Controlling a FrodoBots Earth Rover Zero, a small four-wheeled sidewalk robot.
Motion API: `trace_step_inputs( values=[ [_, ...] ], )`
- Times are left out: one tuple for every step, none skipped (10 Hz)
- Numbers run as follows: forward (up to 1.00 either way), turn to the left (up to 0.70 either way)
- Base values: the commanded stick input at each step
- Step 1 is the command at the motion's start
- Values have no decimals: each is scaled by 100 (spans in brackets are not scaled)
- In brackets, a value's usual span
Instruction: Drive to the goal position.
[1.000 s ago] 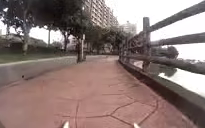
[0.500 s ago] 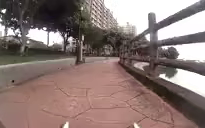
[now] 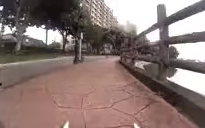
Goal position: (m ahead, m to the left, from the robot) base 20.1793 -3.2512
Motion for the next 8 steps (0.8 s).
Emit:
trace_step_inputs(
  values=[
    [70,0],
    [70,0],
    [70,0],
    [70,0],
    [70,0],
    [70,0],
    [70,0],
    [70,0]
  ],
)
